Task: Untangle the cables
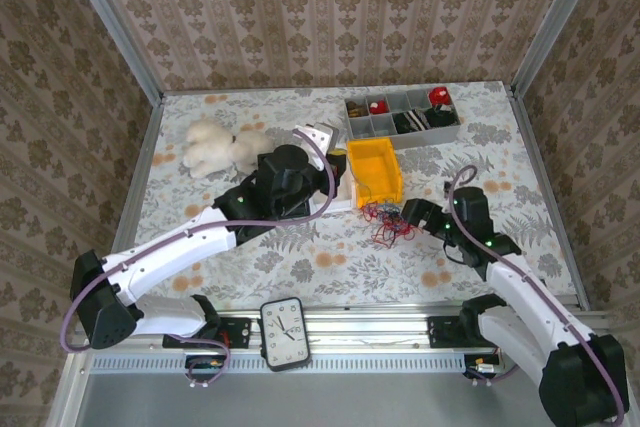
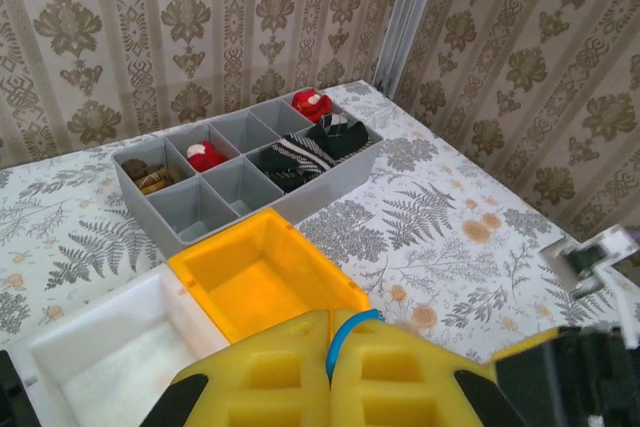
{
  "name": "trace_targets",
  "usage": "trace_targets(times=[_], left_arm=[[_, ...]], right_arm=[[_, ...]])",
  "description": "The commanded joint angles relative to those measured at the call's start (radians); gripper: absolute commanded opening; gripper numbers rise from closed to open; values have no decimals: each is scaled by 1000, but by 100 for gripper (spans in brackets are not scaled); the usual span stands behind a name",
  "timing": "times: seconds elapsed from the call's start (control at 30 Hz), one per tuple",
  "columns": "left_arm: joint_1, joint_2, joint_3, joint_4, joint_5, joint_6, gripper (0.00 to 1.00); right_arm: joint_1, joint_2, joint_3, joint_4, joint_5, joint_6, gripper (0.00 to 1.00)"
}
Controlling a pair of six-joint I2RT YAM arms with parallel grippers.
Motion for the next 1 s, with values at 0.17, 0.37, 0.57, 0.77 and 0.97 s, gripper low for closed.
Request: trace_targets(times=[0.17, 0.37, 0.57, 0.77, 0.97], left_arm=[[4, -49, -16, 55, -39, -4, 0], [-17, -115, -26, 29, -320, -39, 0], [-18, -186, -53, -8, -572, -119, 0], [-19, -245, -44, -34, -699, -97, 0], [-19, -309, -55, -24, -817, -46, 0]], right_arm=[[139, 323, 173, -54, 119, -49, 83], [132, 532, 296, -196, 278, 43, 70], [122, 588, 277, -216, 280, 100, 55], [87, 541, 239, -230, 284, 139, 47], [34, 531, 204, -219, 267, 168, 41]])
